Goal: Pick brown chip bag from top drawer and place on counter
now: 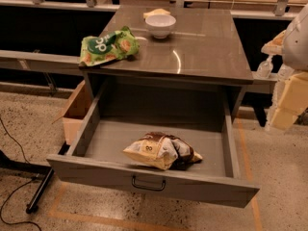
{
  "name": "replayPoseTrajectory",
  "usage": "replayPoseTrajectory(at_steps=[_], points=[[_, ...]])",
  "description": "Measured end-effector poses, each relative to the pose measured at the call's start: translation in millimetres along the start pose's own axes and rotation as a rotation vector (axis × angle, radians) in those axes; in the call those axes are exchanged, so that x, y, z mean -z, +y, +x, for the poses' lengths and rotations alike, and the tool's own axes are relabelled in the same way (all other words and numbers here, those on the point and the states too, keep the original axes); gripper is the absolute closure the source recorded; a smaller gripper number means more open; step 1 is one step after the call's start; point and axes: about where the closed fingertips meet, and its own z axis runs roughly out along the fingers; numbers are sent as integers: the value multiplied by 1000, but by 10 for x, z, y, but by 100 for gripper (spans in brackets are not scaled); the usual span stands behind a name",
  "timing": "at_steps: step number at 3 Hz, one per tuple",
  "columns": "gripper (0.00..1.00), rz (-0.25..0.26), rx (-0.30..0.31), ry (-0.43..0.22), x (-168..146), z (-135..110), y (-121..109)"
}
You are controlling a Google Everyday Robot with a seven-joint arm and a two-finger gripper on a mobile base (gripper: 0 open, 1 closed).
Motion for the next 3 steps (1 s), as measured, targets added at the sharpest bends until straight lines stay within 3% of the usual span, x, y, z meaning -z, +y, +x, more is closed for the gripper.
replayPoseTrajectory(at_steps=[2, 3], points=[[0, 4, 9, -15, -34, -7, -2], [0, -6, 98, -148, -442, -155, 77]])
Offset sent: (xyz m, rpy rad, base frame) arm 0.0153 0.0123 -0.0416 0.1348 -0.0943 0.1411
